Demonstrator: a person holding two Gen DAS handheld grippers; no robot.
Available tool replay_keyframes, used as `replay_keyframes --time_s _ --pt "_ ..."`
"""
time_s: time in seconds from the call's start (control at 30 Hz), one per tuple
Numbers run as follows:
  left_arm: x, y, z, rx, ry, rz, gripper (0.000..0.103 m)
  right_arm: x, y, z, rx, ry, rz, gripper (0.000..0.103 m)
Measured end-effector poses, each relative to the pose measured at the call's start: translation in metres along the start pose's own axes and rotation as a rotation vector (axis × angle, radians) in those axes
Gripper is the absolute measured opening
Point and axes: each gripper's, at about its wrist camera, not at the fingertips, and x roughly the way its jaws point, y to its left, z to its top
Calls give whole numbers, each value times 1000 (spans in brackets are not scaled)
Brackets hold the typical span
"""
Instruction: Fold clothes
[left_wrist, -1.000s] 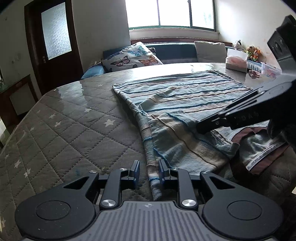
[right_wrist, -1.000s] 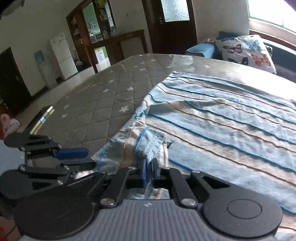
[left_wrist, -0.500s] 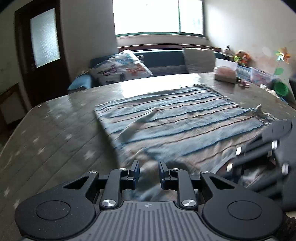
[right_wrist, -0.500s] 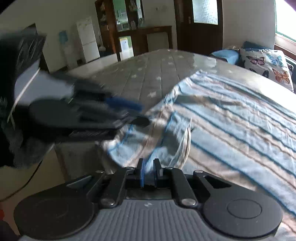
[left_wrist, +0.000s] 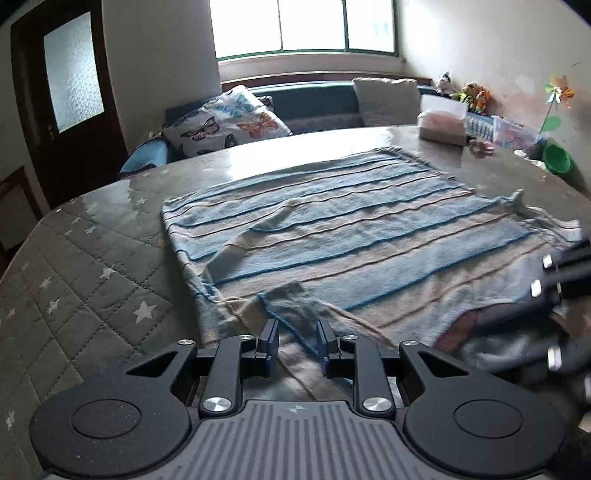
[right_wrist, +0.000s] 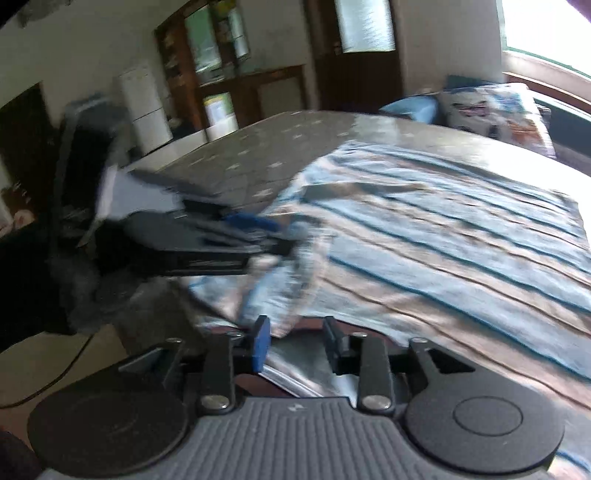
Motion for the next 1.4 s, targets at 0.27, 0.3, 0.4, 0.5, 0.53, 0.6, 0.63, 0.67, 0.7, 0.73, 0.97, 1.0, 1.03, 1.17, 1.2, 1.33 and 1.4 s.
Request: replay_keyframes --time_s 0.27,0.3,0.4,0.5,0.53,0.6,0.63,0.67,0.7,0.73,0.97,1.0,1.03,1.17,1.2,1.33,1.4 --pt "-10 -29 -20 26 -11 10 24 -57 -69 -33 192 -74 -255 40" --pt "-10 -30 -20 25 -12 16 24 -63 -79 -38 221 -80 -294 40" --pt "-16 -30 -13 9 -26 20 31 -81 -113 -56 324 -105 -407 41" --pt "-22 -32 -4 5 -55 37 49 -98 -142 -71 410 -129 -510 43" --pt "-23 -33 -1 0 -58 38 50 -103 -149 -76 433 -137 -540 43" --pt "-23 -35 4 -10 -65 39 51 -112 -163 -86 480 -154 -592 43" --pt "-23 -37 6 -13 -66 39 52 -117 -170 -91 508 -164 -608 43" --pt "-23 -38 7 -15 -66 37 54 -122 -176 -96 532 -172 -622 43" --pt "-22 -40 9 -17 -65 34 56 -125 -180 -100 550 -175 -633 44" --pt "-22 -42 10 -16 -65 33 56 -125 -184 -102 565 -177 -641 44" --pt "-18 -54 14 -8 -57 37 68 -121 -195 -110 613 -209 -598 22" --pt "-18 -55 14 -9 -57 38 69 -122 -194 -109 616 -217 -589 9" --pt "-18 -55 14 -9 -57 40 69 -123 -193 -108 614 -226 -581 7" --pt "-19 -53 13 -12 -60 40 69 -132 -177 -96 562 -274 -541 4" --pt "-19 -53 13 -12 -61 40 69 -134 -171 -90 542 -287 -523 4" --pt "-20 -51 12 -24 -63 40 71 -134 -143 -65 449 -325 -434 4" --pt "-21 -50 11 -28 -65 39 71 -129 -130 -54 405 -331 -389 4"
